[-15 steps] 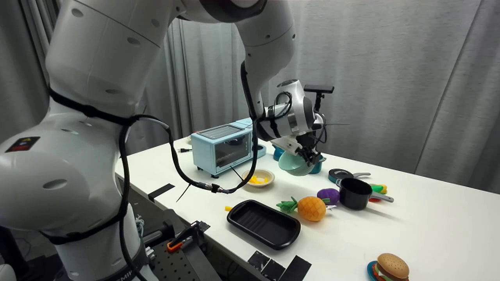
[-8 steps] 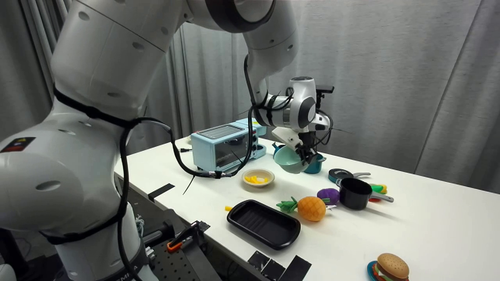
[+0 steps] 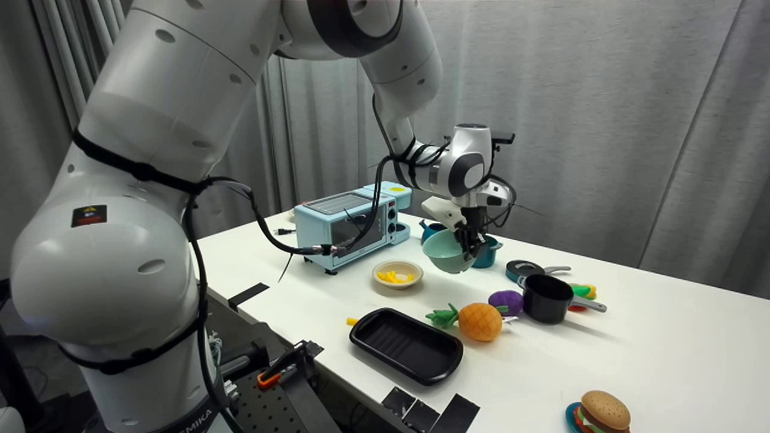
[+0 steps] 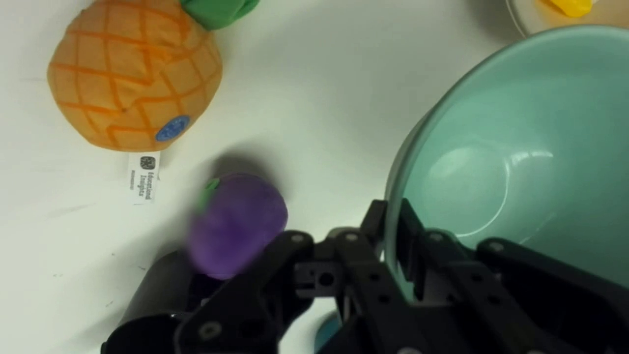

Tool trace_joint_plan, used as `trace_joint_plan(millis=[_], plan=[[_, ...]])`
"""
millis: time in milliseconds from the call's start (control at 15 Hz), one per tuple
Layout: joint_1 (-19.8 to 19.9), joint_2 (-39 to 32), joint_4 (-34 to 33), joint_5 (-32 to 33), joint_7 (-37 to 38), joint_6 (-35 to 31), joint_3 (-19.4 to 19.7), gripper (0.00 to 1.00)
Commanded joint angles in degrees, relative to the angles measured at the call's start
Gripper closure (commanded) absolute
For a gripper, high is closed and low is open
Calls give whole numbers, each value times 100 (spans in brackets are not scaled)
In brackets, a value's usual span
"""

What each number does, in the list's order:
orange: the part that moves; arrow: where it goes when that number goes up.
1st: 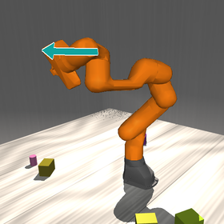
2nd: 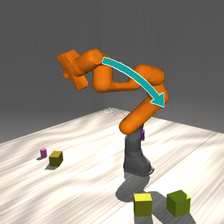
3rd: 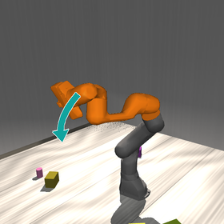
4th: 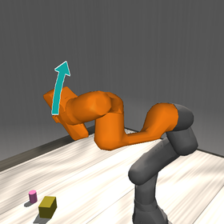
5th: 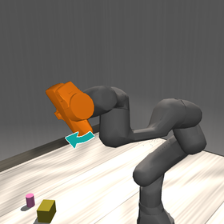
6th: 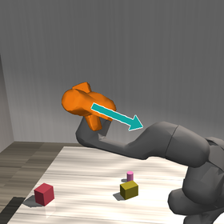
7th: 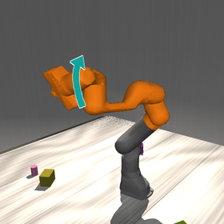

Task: Pick the bowl of potato fries and pour them onto the plate

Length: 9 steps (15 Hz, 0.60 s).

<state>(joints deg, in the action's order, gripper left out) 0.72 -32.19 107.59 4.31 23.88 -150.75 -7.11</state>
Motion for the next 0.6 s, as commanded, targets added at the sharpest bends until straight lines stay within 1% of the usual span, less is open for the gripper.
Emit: trace_joint_plan(millis=[0,267,533], plan=[[-272,-186,-225,-313,-322,186,455,98],[-362,-322,-239,-339,-323,181,660,98],[-390,-400,-269,-371,-340,205,690,98]])
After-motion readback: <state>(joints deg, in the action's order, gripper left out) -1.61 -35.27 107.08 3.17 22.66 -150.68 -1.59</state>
